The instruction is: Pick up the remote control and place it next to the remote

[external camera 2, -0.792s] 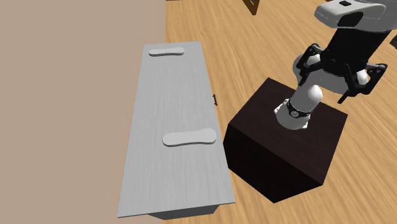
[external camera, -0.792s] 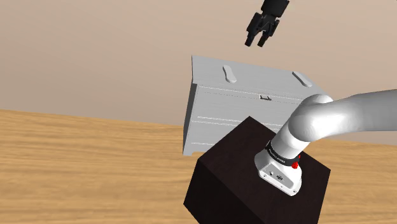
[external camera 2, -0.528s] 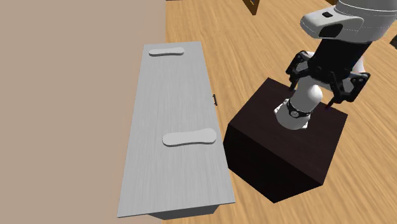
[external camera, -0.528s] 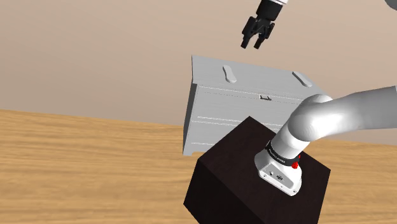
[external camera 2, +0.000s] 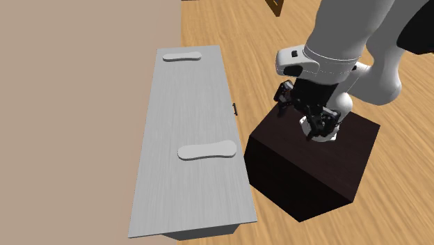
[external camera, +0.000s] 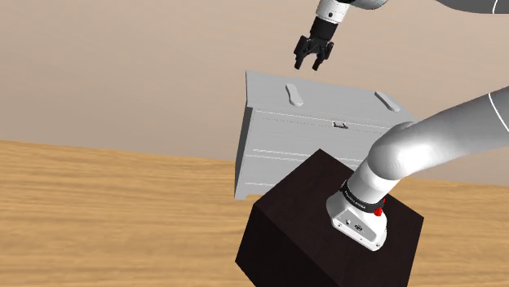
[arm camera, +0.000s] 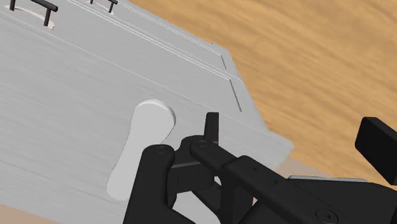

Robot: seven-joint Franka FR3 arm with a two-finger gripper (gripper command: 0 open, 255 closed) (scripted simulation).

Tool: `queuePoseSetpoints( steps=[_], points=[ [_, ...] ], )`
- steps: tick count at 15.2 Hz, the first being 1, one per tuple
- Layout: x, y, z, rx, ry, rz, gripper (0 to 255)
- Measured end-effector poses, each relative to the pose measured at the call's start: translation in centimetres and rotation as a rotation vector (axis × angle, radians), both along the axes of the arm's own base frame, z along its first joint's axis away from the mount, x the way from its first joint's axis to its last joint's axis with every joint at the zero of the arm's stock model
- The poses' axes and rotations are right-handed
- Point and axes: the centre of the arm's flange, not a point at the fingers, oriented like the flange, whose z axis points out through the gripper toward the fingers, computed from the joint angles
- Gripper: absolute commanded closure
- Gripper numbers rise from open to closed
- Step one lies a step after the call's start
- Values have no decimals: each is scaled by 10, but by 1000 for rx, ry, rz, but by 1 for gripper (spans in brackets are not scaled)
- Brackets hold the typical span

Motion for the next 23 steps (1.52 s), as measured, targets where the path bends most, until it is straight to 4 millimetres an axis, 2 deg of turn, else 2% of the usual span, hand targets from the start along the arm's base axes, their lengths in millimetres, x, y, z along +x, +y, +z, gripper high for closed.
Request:
queuePoseSetpoints(
  steps=[11, 17, 23],
  points=[
    [73, -93, -81, -15, 33, -185, 0],
    [107, -145, -124, -24, 50, -287, 0],
    [130, -200, -170, -32, 68, -378, 0]
  ],
)
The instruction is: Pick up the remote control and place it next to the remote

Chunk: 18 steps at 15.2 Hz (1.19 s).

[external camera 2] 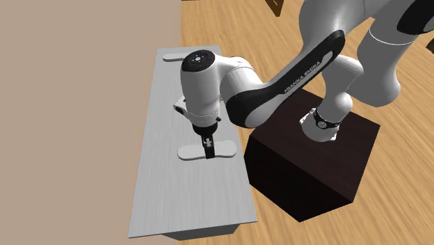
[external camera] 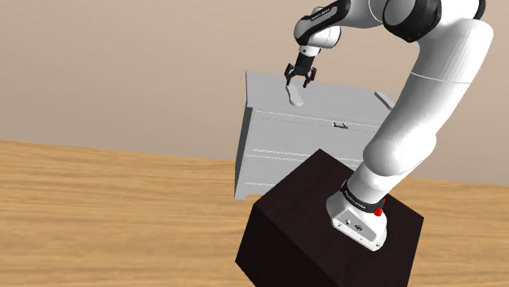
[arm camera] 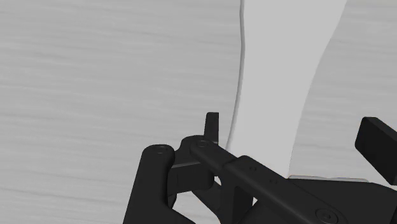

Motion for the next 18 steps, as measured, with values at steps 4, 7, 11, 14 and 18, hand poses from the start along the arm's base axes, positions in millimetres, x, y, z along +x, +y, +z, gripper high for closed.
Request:
queuePoseSetpoints(
  steps=[4, 7, 11, 14, 18],
  points=[
    [1, -3, -21, -1, 2, -8, 0],
    [1, -3, -35, -1, 2, -8, 0],
    [1, -4, -41, -1, 2, -8, 0],
    [1, -4, -41, -1, 1, -8, 0],
    [1, -4, -41, -1, 1, -8, 255]
  ],
)
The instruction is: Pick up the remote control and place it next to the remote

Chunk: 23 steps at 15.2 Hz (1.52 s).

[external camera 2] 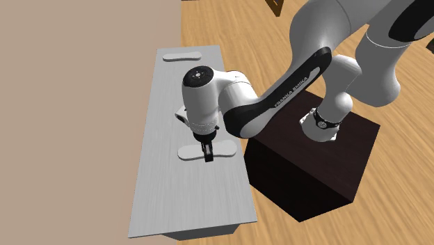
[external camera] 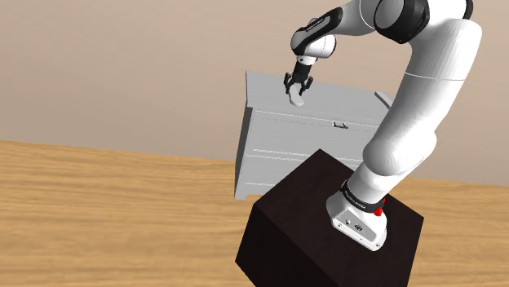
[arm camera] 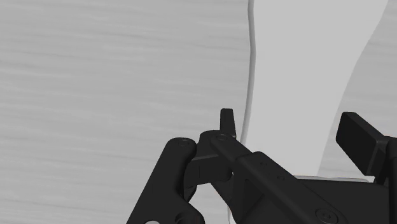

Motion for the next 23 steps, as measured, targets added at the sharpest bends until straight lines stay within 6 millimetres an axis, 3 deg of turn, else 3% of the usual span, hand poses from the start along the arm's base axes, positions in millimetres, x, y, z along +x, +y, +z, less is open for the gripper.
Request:
queuePoseSetpoints(
  steps=[8, 23],
  points=[
    [0, 0, 3, 0, 0, 0, 255],
    [-1, 1, 78, 0, 0, 0, 255]
  ],
)
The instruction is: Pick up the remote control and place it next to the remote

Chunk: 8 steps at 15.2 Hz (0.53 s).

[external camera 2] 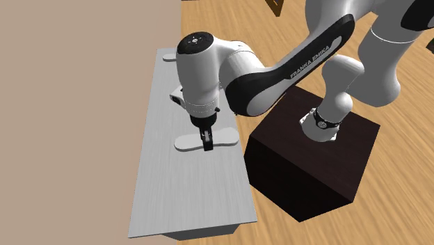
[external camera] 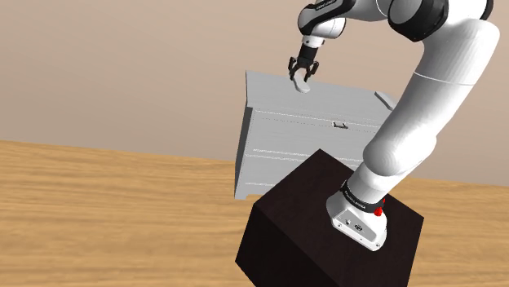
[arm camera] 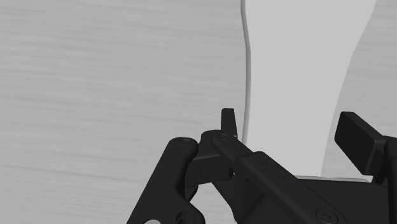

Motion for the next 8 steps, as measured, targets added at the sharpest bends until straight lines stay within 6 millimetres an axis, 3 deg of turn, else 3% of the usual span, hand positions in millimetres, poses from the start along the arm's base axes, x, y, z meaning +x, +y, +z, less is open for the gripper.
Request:
queuePoseSetpoints(
  steps=[3, 8],
  points=[
    [-11, -11, 10, 0, 0, 0, 255],
    [-56, -58, 9, 0, 0, -1, 255]
  ],
)
